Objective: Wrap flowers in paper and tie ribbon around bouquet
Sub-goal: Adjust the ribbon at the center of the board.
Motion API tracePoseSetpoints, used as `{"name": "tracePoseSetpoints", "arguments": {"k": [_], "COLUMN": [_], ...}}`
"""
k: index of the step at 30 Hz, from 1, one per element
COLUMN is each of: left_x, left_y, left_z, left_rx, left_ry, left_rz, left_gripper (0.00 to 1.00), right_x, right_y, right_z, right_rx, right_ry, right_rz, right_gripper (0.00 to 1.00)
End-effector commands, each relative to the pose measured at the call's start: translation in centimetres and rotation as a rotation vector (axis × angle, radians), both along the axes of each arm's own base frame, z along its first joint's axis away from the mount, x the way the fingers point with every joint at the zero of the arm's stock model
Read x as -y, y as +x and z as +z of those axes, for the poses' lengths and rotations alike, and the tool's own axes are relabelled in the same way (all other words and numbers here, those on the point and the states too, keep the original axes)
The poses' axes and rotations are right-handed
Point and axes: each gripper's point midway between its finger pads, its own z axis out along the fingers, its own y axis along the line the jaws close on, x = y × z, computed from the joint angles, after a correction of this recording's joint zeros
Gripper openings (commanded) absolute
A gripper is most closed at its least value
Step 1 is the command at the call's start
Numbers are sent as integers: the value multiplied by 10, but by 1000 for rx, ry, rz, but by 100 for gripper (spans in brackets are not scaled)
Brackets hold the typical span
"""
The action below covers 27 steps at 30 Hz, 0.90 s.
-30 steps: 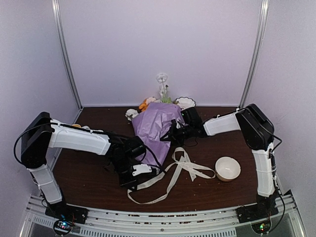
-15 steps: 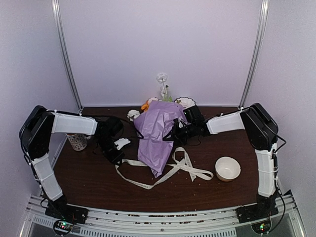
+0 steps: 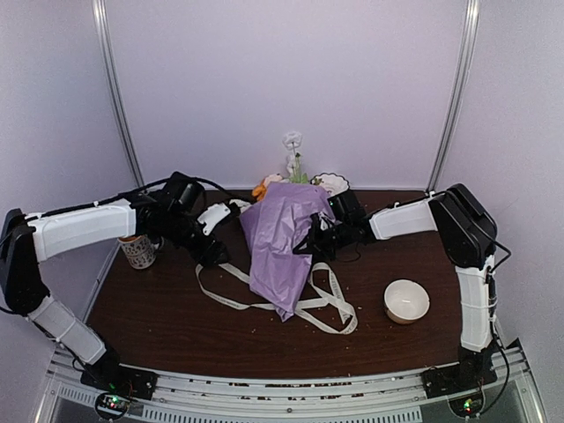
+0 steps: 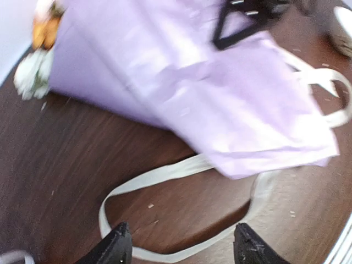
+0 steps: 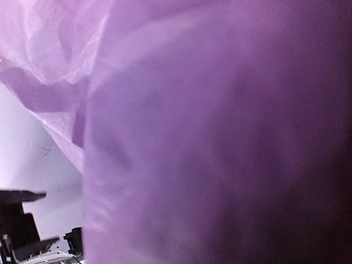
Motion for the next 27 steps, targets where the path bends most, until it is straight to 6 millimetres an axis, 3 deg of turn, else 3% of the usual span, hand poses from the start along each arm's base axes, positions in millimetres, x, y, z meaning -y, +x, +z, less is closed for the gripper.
{"name": "tracePoseSetpoints", "arguments": {"k": [1, 3, 7, 14, 17, 18, 19, 21, 23, 27], "left_x": [58, 58, 49, 41, 40, 40, 38, 39, 49, 70], "left_y": [-65, -80, -73, -67, -72, -73, -74, -77, -83, -96], "left_z": [2, -22, -65, -103, -109, -111, -112, -107, -86, -12], "left_rx": [32, -33, -93, -157, -189, -198, -206, -231, -233, -120], "left_ry": [-54, 16, 153, 259, 258, 260, 267, 255, 185, -21], "left_rz": [-431, -495, -498, -499, -499, -497, -493, -494, -520, -603], "left_gripper": [65, 66, 70, 68, 58, 49, 33, 2, 0, 0], "right_x": [4, 5, 6, 8, 8, 7, 7, 7, 8, 9], "right_y": [6, 6, 5, 5, 5, 5, 4, 5, 5, 4], "right_z": [7, 6, 5, 3, 2, 2, 1, 1, 0, -3], "right_rx": [45, 46, 49, 50, 48, 47, 46, 45, 43, 42], "right_ry": [-3, -8, -21, -36, -35, -34, -35, -35, -38, -48], "right_rz": [-4, -5, -2, 2, 1, 1, 2, 3, 1, 3], "right_gripper": [0, 0, 0, 0, 0, 0, 0, 0, 0, 0]}}
